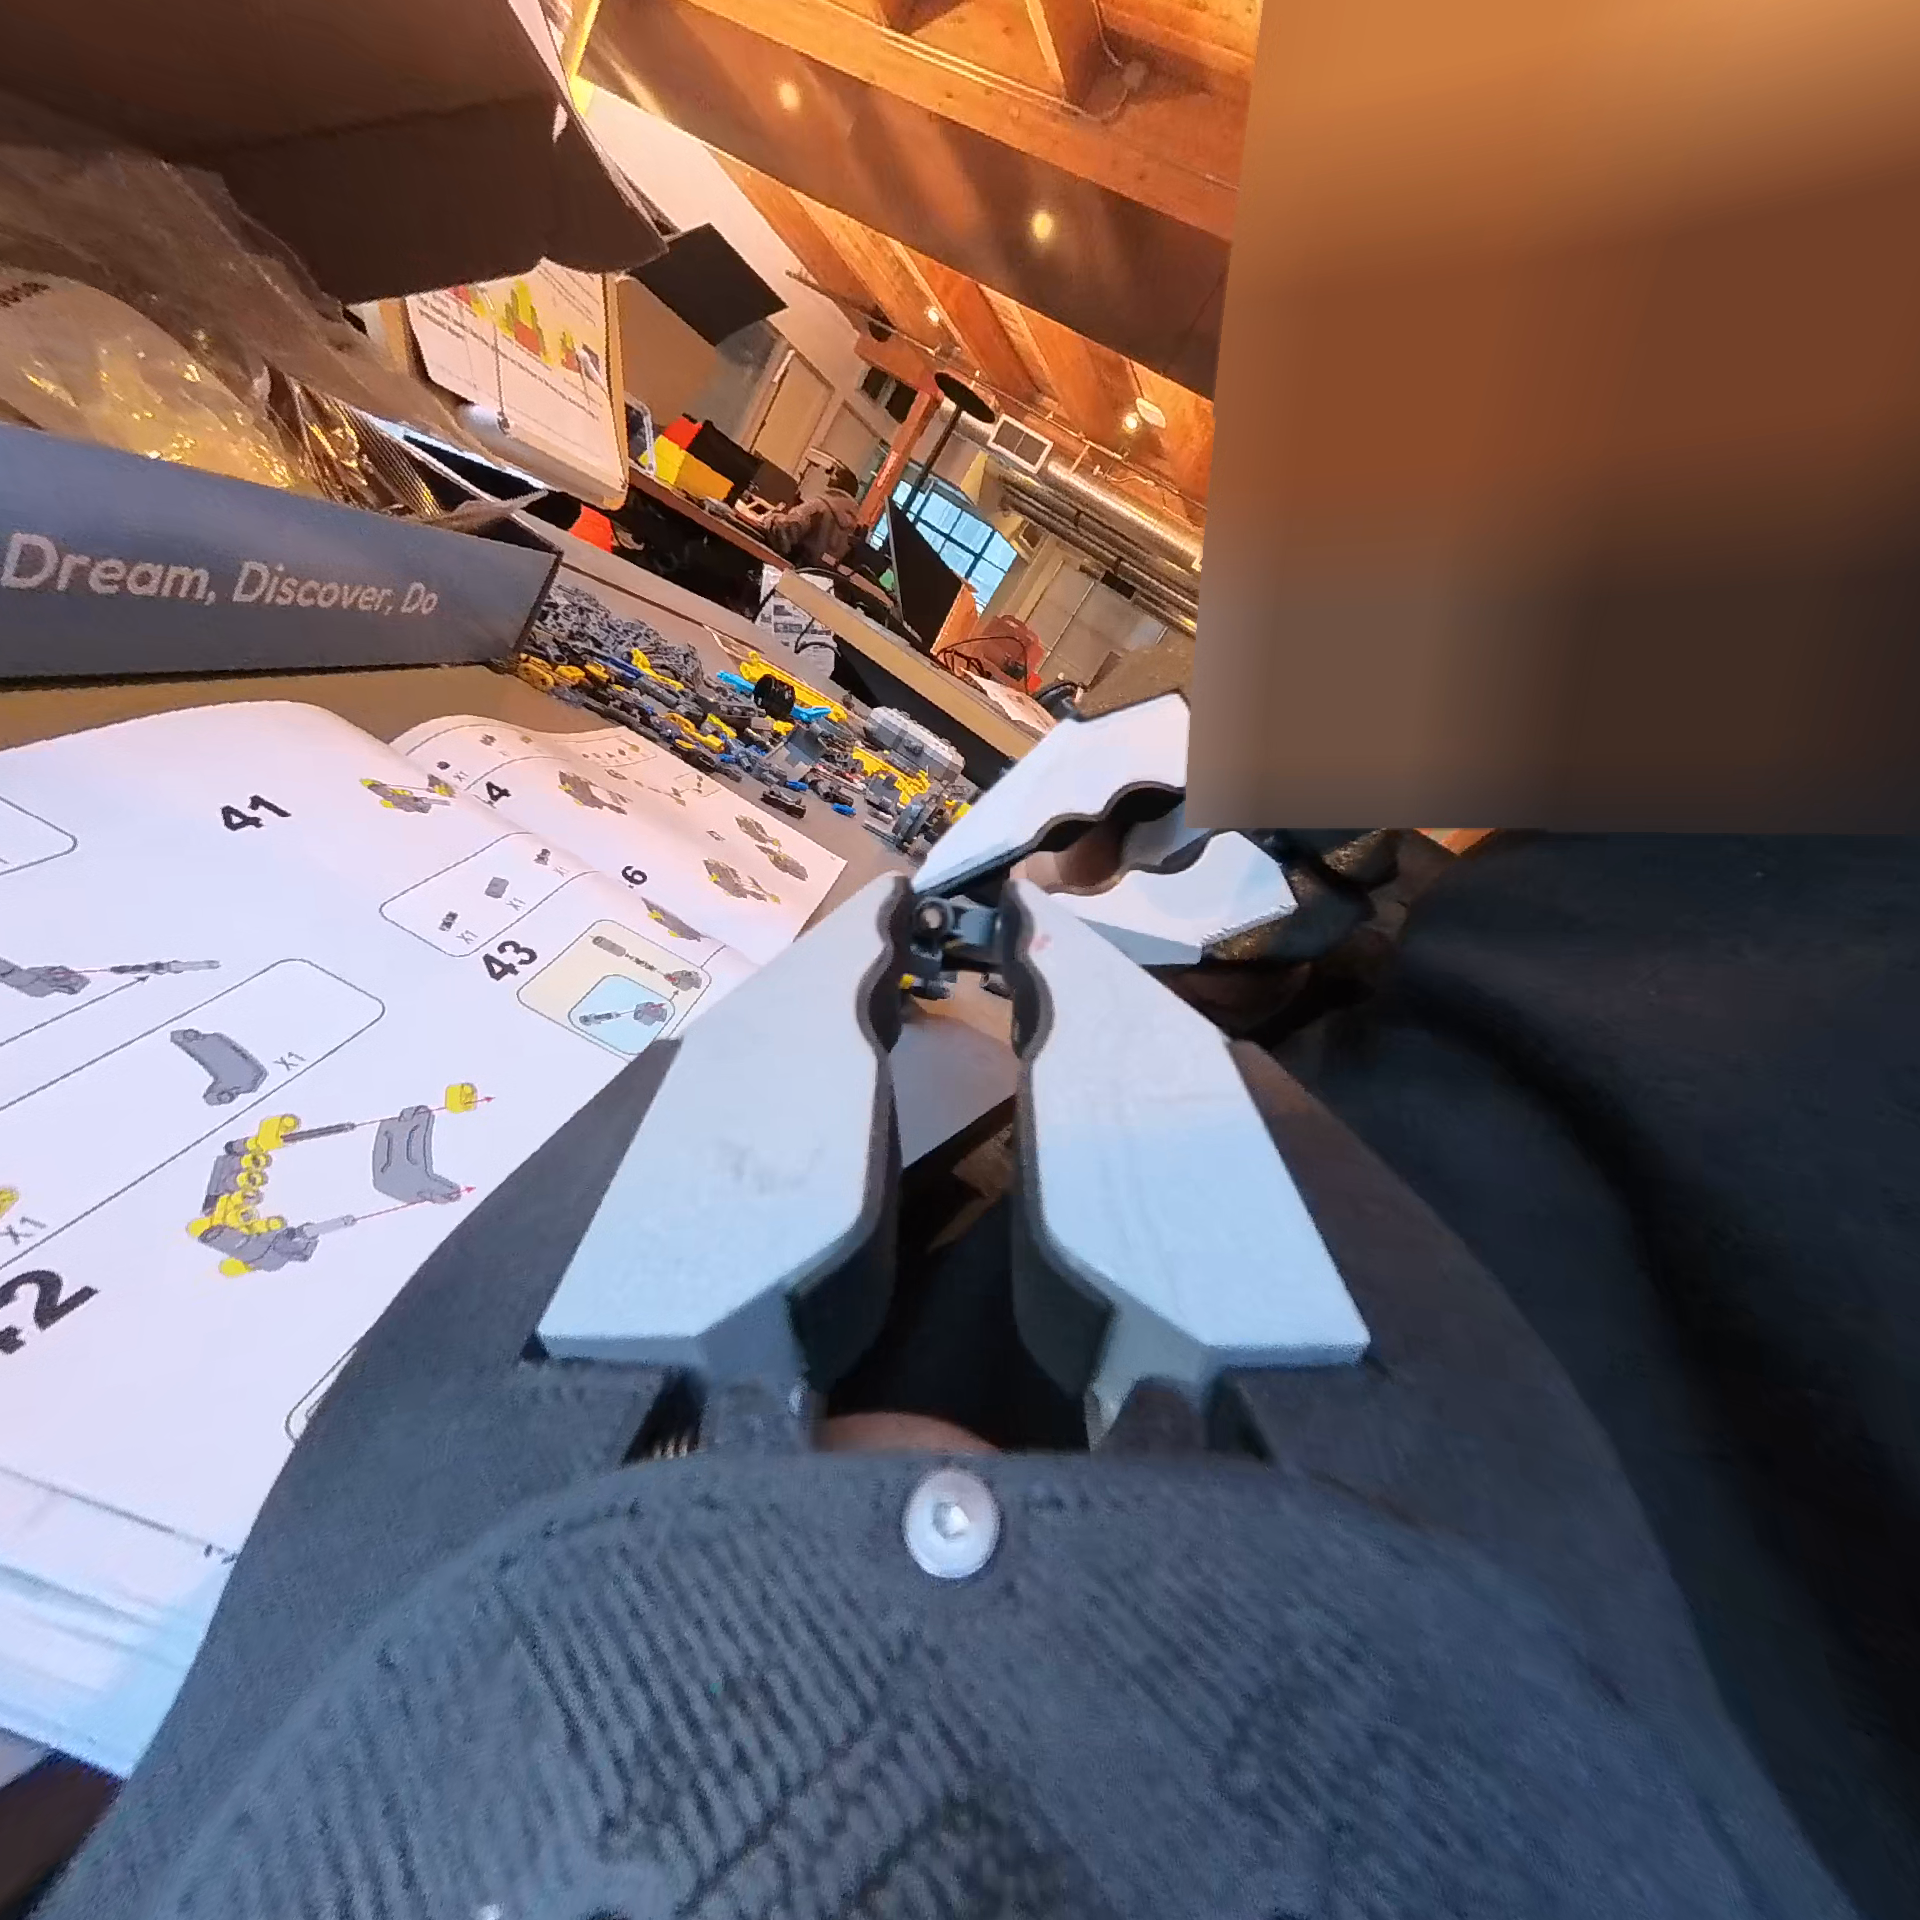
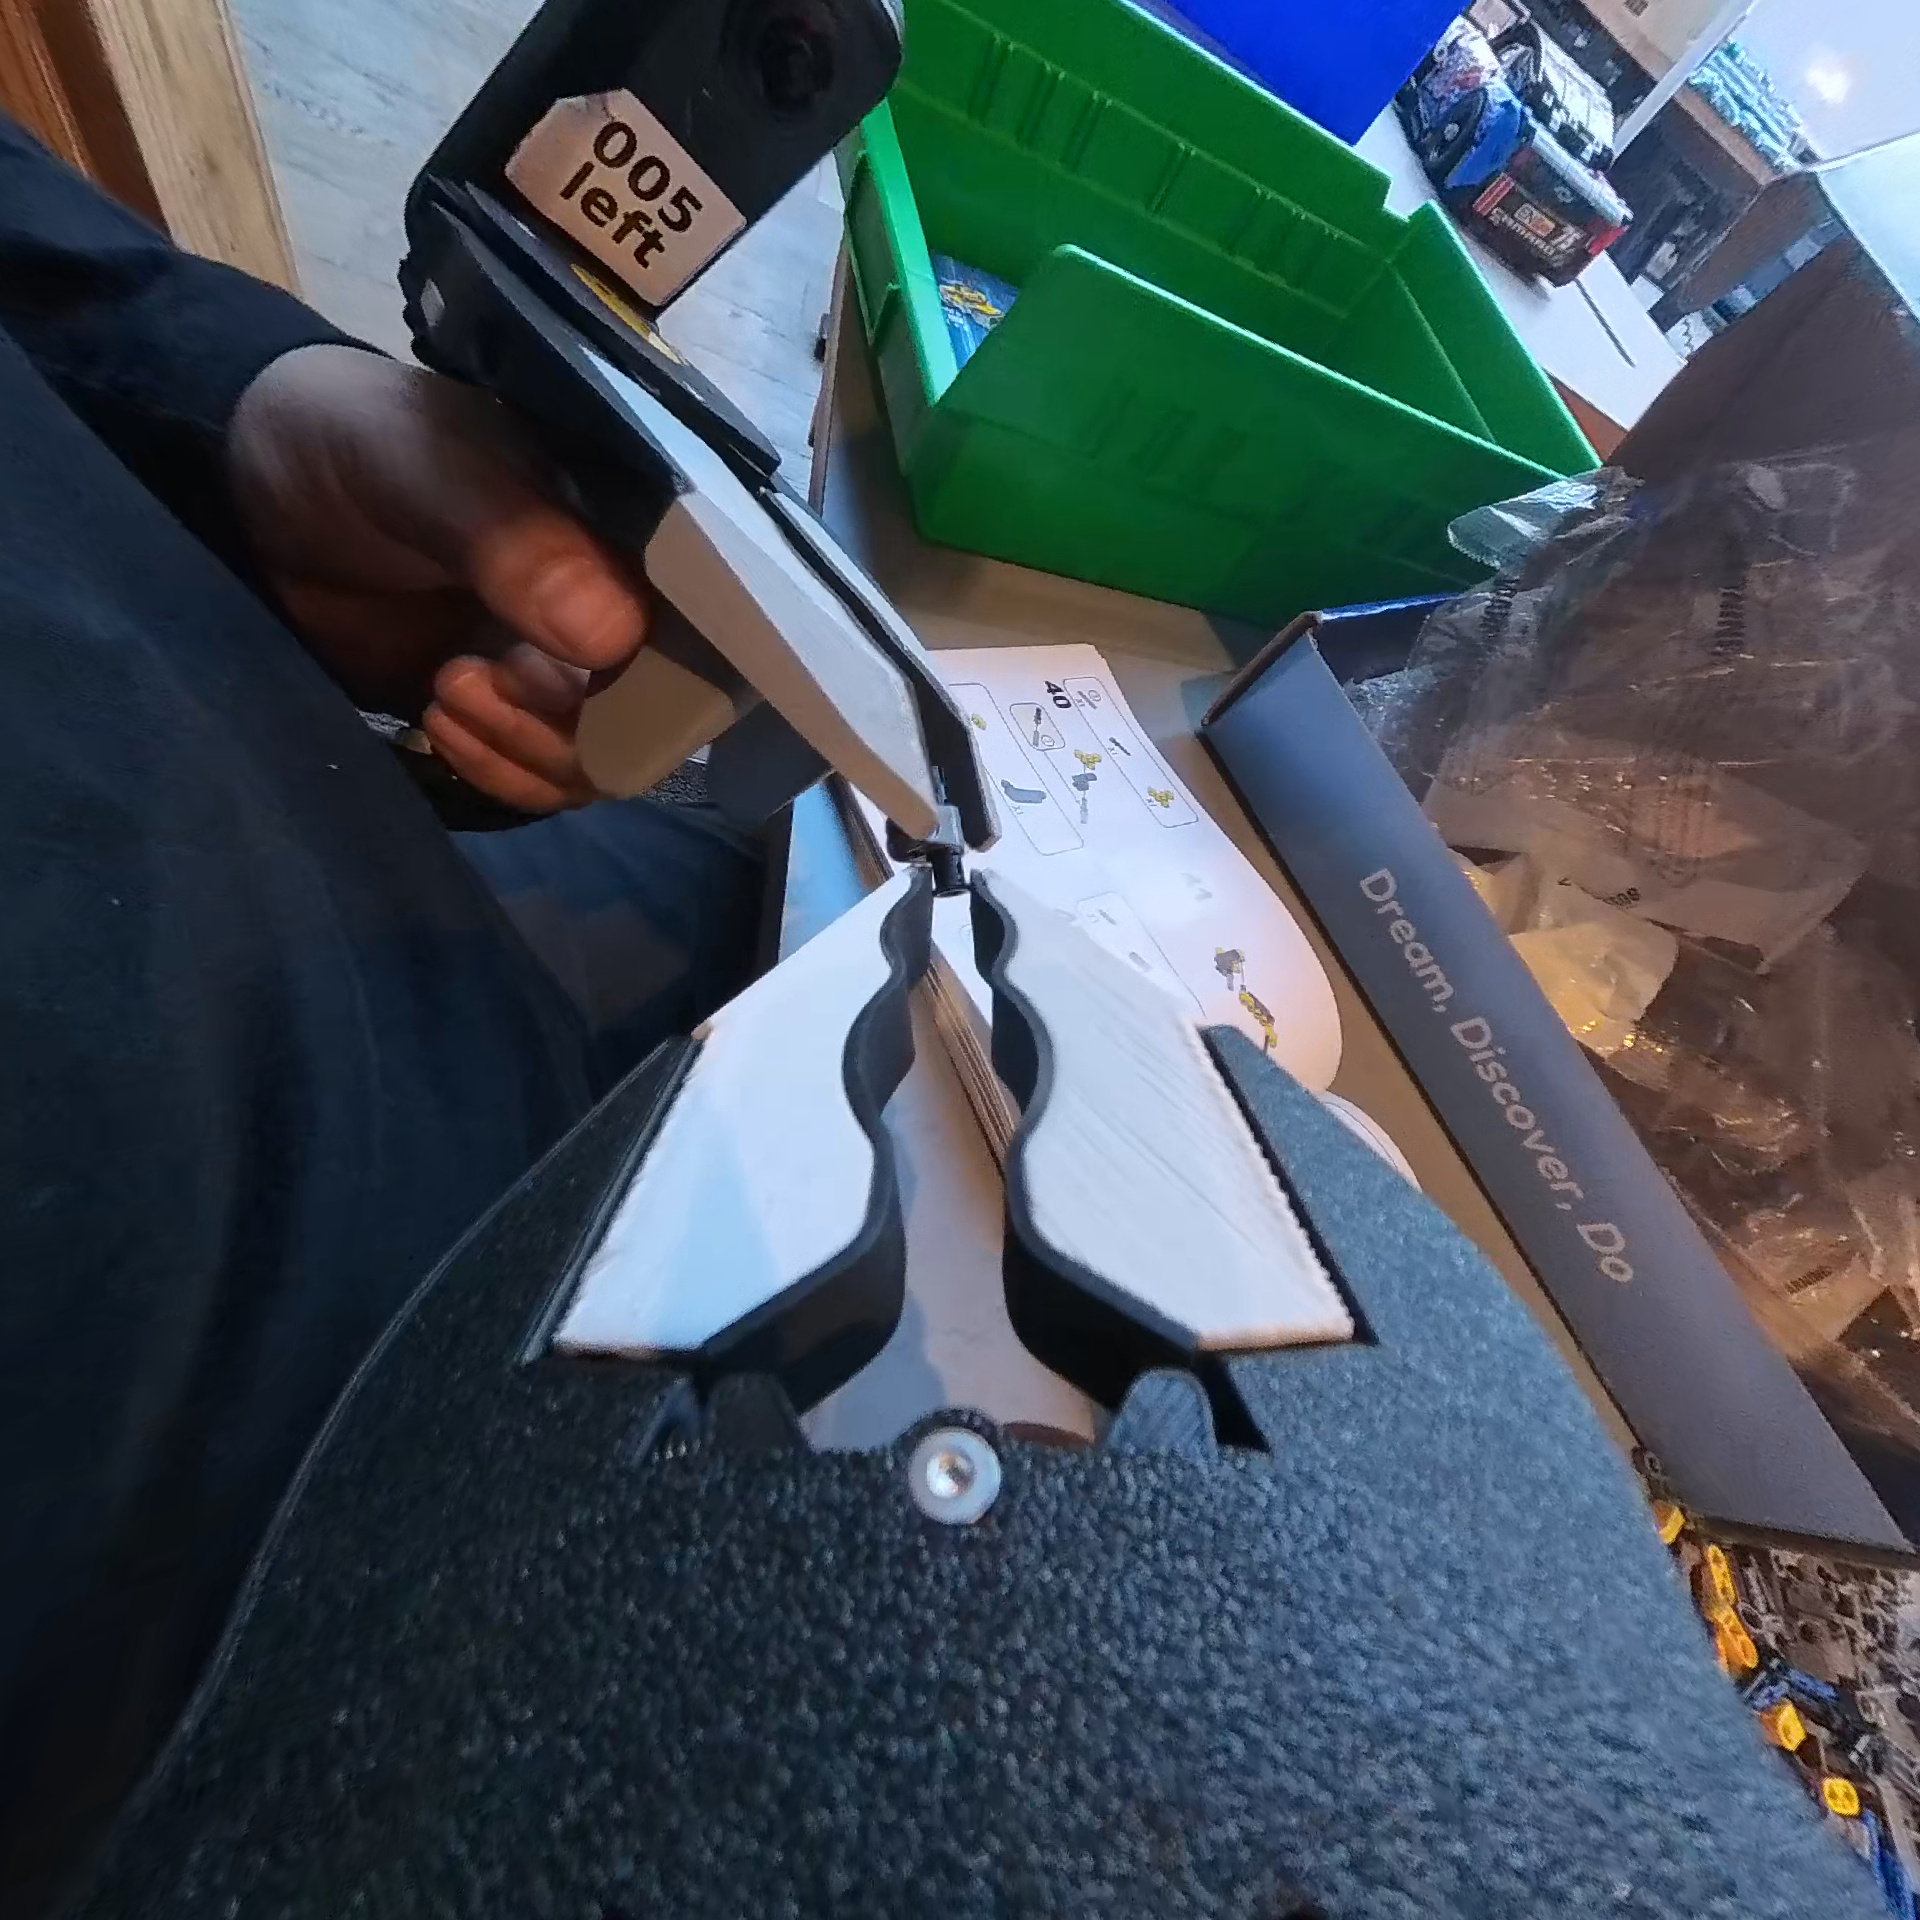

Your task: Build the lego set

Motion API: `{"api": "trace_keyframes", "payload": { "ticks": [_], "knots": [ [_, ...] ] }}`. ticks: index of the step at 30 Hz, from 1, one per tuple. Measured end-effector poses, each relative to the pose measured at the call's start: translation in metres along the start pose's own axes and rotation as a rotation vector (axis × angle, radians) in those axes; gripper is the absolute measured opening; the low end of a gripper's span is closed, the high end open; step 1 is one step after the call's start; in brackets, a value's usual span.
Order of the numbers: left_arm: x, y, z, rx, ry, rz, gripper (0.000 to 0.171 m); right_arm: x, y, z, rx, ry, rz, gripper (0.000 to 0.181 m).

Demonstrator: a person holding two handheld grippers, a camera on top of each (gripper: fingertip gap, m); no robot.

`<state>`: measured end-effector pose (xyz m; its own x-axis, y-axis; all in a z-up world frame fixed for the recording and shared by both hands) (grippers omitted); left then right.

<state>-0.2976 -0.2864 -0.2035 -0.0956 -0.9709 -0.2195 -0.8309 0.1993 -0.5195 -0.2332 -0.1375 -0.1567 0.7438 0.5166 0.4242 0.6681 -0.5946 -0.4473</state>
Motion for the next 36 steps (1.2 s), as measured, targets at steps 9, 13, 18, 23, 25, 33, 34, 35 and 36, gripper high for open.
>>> {"api": "trace_keyframes", "payload": {
  "ticks": [9, 13, 18, 23, 25, 33, 34, 35, 36],
  "knots": [
    [0.0031, 0.0035, 0.0001, 0.046, -0.016, 0.068, 0.015, 0.0036, 0.0007, -0.0029, 0.005, -0.010, -0.008, 0.006],
    [0.0036, 0.0040, 0.0006, 0.062, -0.030, 0.094, 0.015, 0.0054, 0.0013, -0.0050, 0.011, -0.012, -0.006, 0.007],
    [0.0049, 0.0067, 0.0009, 0.084, -0.040, 0.075, 0.016, 0.0069, 0.0010, -0.0050, -0.014, -0.001, 0.000, 0.007],
    [0.0086, 0.0093, -0.0022, 0.059, -0.047, 0.012, 0.013, 0.0066, -0.0007, -0.0023, -0.017, 0.042, 0.032, 0.007],
    [0.0071, 0.0085, -0.0022, 0.038, -0.014, 0.000, 0.021, 0.0062, -0.0015, -0.0014, -0.028, 0.057, 0.039, 0.007],
    [0.0000, 0.0069, 0.0040, 0.107, 0.056, 0.050, 0.017, 0.0067, 0.0003, -0.0054, -0.085, 0.051, 0.008, 0.006],
    [0.0001, 0.0074, 0.0041, 0.118, 0.055, 0.059, 0.017, 0.0070, 0.0004, -0.0052, -0.094, 0.047, 0.004, 0.006],
    [0.0002, 0.0079, 0.0043, 0.131, 0.054, 0.067, 0.017, 0.0073, 0.0003, -0.0052, -0.098, 0.044, 0.003, 0.006],
    [0.0000, 0.0083, 0.0047, 0.143, 0.050, 0.073, 0.017, 0.0074, 0.0000, -0.0049, -0.104, 0.041, 0.001, 0.006]
  ]
}}
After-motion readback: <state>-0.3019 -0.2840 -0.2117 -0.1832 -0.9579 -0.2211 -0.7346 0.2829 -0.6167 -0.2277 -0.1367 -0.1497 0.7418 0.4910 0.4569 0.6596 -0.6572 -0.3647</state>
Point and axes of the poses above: each gripper's, where its closed fingertips meet, x back along the fingers, z out of its underside, y = z × x across the jaws, the point moved 10 cm from there along x, back along the fingers, and after that the axes turned 5 degrees about z, right-handed, at the moved point
